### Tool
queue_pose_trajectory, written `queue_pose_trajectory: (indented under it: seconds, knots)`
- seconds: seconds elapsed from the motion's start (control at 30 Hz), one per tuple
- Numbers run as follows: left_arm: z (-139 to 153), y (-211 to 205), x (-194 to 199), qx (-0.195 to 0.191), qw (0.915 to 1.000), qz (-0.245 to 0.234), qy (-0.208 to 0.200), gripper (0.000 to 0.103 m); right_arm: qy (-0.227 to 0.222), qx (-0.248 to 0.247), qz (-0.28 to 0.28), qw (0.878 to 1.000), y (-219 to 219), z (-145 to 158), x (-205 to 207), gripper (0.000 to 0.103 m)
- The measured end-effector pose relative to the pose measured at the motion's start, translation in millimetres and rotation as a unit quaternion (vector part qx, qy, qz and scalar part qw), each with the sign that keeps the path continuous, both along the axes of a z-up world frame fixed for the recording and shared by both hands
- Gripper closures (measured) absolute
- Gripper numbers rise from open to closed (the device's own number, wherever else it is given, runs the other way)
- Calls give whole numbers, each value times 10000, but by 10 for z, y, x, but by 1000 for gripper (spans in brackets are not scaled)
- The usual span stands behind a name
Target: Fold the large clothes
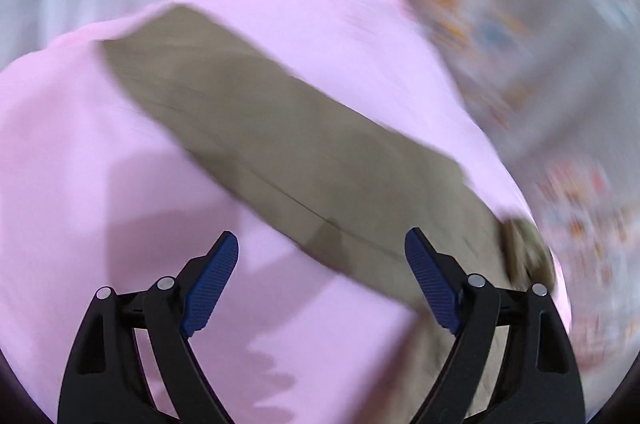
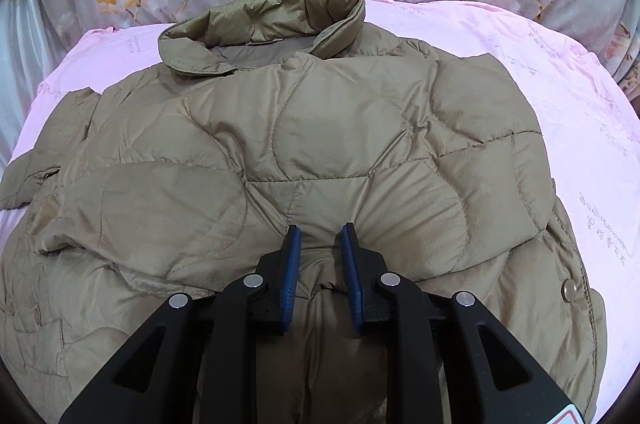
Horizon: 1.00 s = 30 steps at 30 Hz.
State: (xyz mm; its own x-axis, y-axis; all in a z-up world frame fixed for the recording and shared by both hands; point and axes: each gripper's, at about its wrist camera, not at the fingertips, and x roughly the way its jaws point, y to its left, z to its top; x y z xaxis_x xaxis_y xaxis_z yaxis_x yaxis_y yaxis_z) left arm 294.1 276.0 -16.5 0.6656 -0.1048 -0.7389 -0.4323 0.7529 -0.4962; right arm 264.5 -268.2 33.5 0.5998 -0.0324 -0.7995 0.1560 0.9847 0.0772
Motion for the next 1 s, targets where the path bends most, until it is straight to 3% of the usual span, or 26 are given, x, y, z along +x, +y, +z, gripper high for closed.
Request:
queue_pose_trajectory:
  seconds: [0.07, 0.13, 0.17, 0.3, 0.37, 0.4, 0.43, 0.47, 0.53, 0.57, 0.6, 0.67, 0.83, 0.93, 1.0]
  knots:
    - [-110, 317, 65, -32, 9994, 323, 142, 20, -7, -5, 2, 10000, -4, -1, -1, 83]
    - [-311, 658, 135, -326, 9973, 594, 286, 21, -6, -17, 1, 10000, -4, -2, -1, 83]
    - [-356, 760, 138, -549, 9960, 682, 148, 20, -7, -29, -5, 10000, 5, -3, -1, 82]
    - [-279, 800, 253, -369, 9968, 713, -7, 23, -8, -95, -17, 10000, 23, -5, 1, 82]
    - [-282, 785, 352, -293, 9975, 648, 5, 50, -9, -131, -29, 9999, 31, -6, 2, 81]
    - [-266, 718, 402, -132, 9981, 598, 75, 59, -15, -143, -35, 9999, 37, -6, 1, 81]
    - [-242, 689, 453, -2, 9985, 539, 104, 81, -20, -151, -38, 9999, 38, -5, 2, 81]
    - [-186, 610, 502, 180, 9988, 446, 129, 95, -28, -162, -44, 9999, 43, -3, 1, 80]
    - [-71, 549, 437, 396, 9986, 355, 1, 96, -77, -220, -80, 9997, 50, 21, -16, 75]
    - [80, 435, 432, 580, 9979, 244, -153, 97, -116, -248, -97, 9996, 48, 41, -30, 66]
    - [196, 338, 434, 717, 9970, 138, -273, 97, -185, -274, -120, 9994, 41, 79, -56, 49]
    - [455, 115, 415, 962, 9937, -112, -558, 98, -376, -290, -260, 9985, 22, 199, -156, 35]
    - [1136, -690, 306, 1377, 9788, -908, -1215, 98, -551, -303, -399, 9972, -24, 468, -448, 29]
    - [1467, -1287, 159, 1568, 9629, -1470, -1630, 98, -601, -291, -340, 9972, -54, 548, -612, 27]
    - [1642, -1762, 28, 1713, 9478, -1919, -1884, 98, -603, -241, -352, 9973, -85, 571, -708, 26]
